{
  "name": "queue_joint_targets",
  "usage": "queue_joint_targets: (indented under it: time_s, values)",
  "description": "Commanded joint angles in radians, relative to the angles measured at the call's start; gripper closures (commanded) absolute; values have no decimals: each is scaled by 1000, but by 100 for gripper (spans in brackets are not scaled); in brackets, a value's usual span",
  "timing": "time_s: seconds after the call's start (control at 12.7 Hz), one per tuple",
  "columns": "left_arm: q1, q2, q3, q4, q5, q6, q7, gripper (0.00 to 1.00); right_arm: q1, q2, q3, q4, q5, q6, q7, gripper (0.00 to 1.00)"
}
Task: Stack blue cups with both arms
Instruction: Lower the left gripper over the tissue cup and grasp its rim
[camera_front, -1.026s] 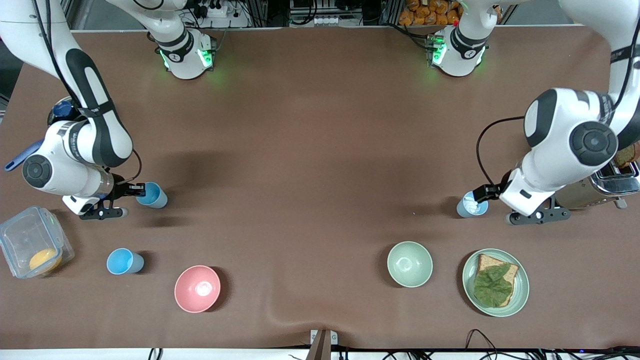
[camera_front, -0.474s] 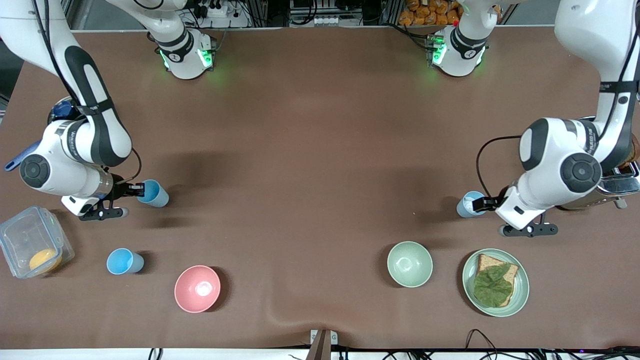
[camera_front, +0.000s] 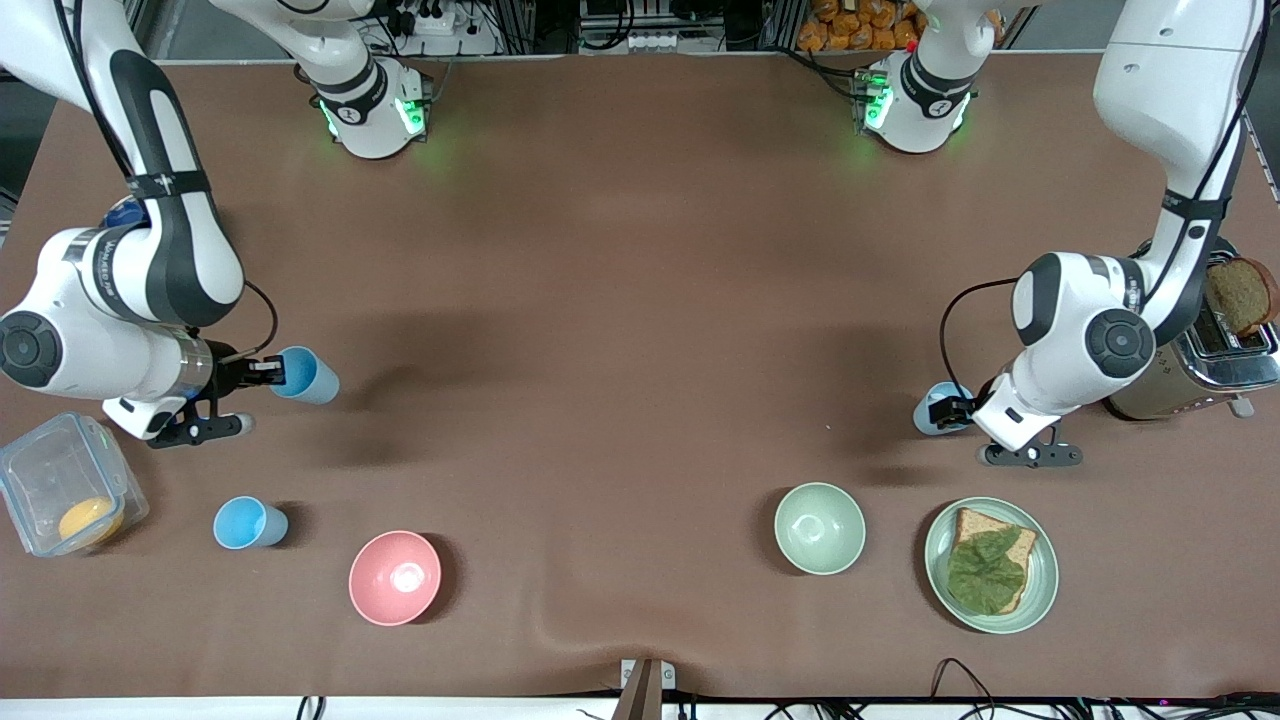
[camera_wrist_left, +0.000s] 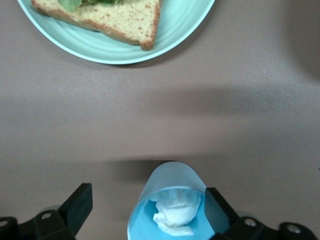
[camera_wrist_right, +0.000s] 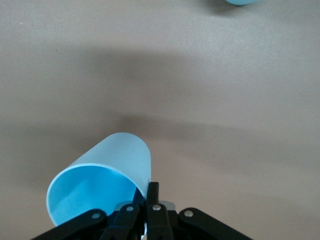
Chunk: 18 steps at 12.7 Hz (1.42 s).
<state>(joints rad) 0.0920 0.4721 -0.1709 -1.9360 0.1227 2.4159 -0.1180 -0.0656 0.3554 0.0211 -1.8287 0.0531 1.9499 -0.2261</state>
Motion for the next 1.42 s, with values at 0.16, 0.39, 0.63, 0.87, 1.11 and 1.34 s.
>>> queue_joint_targets:
  time_s: [0.16,0.39,0.63,0.87,1.11,1.34]
  values:
    - [3,-20,-4,-41,18,11,0,2,1,-1,-1,3,21,-11,4,100]
    - [9,-27,-4,-41,18,11,14,0,1,2,-1,3,21,-9,4,100]
    - [11,-47,-2,-40,18,5,20,0,0,2,-1,3,22,-9,1,100]
    - [25,-55,-4,-38,18,5,20,0,-2,4,-1,3,22,-8,-1,100]
    - [29,-53,-4,-44,18,5,20,0,-2,5,-1,3,25,-8,1,100]
    - [29,-62,-4,-64,18,5,17,0,-5,7,-1,3,36,-6,-7,100]
